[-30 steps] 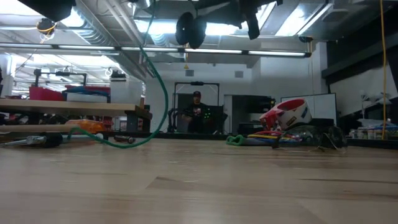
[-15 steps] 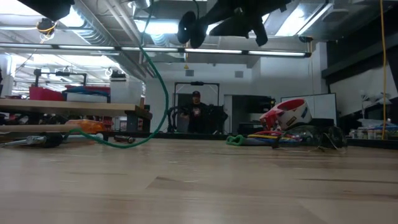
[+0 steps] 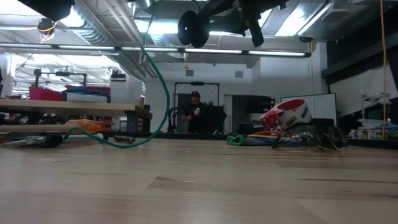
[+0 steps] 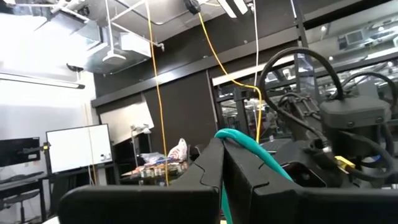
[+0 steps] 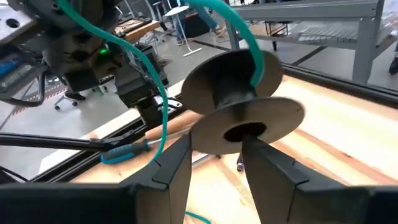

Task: Coil cords
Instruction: Uncoil the green wire from the spool

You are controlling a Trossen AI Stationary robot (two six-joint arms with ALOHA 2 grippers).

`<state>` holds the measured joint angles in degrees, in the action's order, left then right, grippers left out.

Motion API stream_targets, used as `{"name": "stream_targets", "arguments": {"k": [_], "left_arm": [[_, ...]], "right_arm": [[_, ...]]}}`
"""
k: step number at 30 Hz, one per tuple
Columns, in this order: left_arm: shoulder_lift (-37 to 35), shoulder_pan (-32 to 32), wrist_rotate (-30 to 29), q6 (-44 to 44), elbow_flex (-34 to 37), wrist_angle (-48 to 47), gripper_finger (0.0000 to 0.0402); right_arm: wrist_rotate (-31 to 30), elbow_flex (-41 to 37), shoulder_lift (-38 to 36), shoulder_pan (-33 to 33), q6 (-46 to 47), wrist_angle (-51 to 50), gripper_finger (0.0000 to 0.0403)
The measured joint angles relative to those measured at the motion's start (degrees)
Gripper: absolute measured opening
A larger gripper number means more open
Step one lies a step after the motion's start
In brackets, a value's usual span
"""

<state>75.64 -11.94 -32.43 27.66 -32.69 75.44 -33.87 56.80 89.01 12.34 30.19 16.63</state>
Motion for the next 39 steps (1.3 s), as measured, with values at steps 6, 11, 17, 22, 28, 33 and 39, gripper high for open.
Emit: {"name": "stream_targets", "arguments": {"k": [6,11,17,22,28,33,39], "left_arm": [[0.1,0.0,0.0,-0.6,0.0,-1.6,0.0],[1.5,-0.1,0.0,-1.2,0.0,-1.3,0.0],[3.1,-0.1,0.0,-3.1,0.0,-1.1,0.0],[3.2,-0.1,0.0,-3.3,0.0,-0.6,0.0],[3.2,-0.6,0.3,-3.1,0.0,0.6,0.0],[3.2,-0.6,0.3,-3.1,0.0,0.5,0.0],[3.2,-0.4,0.3,-2.9,0.0,0.3,0.0]], "right_arm": [[0.5,0.0,0.0,0.0,2.5,0.0,0.0146],[-0.5,0.0,0.0,0.0,2.8,0.2,0.0146],[-2.7,0.0,0.0,-0.5,2.8,-0.9,0.0146],[-2.6,0.0,0.0,-1.6,4.9,-4.8,0.0146],[-1.5,-0.1,0.0,-2.3,5.9,-6.8,0.0146],[-1.5,-0.1,0.0,-2.3,5.9,-6.5,0.0146],[2.4,-0.1,0.1,-2.3,5.7,-4.3,0.0146]]}}
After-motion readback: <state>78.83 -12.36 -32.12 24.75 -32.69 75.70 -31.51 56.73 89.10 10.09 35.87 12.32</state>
